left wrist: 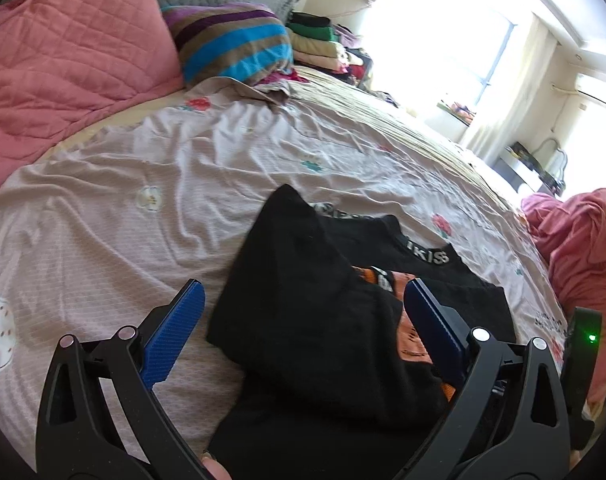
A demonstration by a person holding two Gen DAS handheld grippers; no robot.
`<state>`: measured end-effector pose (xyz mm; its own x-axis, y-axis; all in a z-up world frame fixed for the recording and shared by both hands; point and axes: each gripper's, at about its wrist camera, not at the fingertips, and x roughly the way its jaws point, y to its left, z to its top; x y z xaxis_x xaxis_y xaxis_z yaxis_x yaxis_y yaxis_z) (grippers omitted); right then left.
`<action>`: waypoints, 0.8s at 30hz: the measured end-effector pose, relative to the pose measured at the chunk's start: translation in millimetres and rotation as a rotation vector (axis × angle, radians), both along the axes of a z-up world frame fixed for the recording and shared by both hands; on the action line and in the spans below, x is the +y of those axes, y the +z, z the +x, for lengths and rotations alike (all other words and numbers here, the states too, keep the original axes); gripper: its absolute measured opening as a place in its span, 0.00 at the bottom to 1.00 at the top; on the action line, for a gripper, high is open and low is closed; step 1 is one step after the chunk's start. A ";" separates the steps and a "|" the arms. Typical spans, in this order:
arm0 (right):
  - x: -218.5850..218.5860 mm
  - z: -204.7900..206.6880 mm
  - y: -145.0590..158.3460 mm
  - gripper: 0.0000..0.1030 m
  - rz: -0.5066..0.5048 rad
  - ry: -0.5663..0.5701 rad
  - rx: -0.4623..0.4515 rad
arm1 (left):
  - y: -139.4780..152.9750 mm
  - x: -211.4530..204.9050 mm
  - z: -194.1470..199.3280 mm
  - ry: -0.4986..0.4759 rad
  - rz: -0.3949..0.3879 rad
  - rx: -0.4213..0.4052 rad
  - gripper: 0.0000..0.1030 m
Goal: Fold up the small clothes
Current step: 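Grasp an orange cuff on the folded shirt with the right tool and lift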
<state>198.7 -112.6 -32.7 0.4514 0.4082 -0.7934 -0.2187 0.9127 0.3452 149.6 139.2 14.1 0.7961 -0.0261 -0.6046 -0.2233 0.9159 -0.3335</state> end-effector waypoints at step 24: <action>-46.0 27.0 93.0 0.12 -0.107 0.031 -0.342 | 2.7 19.8 -6.9 0.061 -0.043 0.004 0.91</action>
